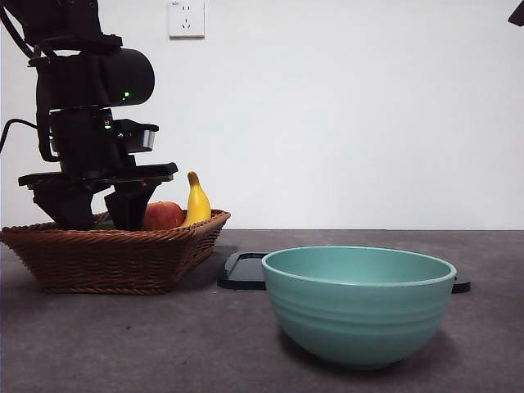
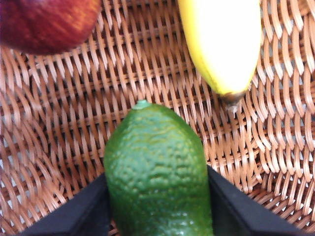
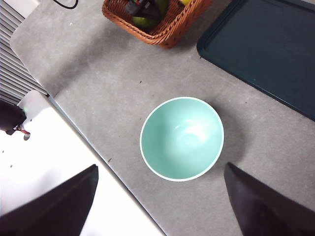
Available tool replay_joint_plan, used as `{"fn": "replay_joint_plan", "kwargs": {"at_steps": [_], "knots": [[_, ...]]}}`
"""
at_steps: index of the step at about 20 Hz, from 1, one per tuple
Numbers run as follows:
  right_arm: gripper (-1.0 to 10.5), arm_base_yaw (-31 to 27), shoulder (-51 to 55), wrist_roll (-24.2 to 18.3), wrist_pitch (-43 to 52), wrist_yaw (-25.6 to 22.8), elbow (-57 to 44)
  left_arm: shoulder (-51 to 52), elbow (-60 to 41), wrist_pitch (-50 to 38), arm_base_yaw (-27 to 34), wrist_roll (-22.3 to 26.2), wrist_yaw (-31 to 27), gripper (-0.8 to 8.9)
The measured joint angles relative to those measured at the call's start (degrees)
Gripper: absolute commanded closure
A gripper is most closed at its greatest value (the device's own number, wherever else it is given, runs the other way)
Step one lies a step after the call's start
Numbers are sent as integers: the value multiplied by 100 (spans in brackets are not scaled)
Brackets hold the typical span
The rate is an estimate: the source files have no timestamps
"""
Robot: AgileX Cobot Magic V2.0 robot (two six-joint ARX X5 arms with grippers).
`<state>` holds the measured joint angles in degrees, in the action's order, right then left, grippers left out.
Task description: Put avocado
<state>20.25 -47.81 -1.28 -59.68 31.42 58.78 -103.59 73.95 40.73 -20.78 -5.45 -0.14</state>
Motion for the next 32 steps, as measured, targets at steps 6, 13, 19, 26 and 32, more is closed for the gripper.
{"fn": "replay_joint_plan", "kwargs": {"at_steps": [6, 13, 19, 26, 32], "knots": [[535, 0, 0, 0, 0, 0, 0, 260, 2, 96, -33, 0, 190, 664], [534, 0, 0, 0, 0, -17, 0, 2004, 15, 431, -817, 0, 1211, 663], [534, 0, 0, 20, 0, -299, 0, 2122, 15, 417, -2190, 0, 1252, 663], [534, -2, 44, 116, -2, -774, 0, 1115, 15, -205, -3174, 0, 1248, 664], [534, -2, 326, 203, -28, -920, 0, 271, 15, -562, -3517, 26, 1019, 664]]}}
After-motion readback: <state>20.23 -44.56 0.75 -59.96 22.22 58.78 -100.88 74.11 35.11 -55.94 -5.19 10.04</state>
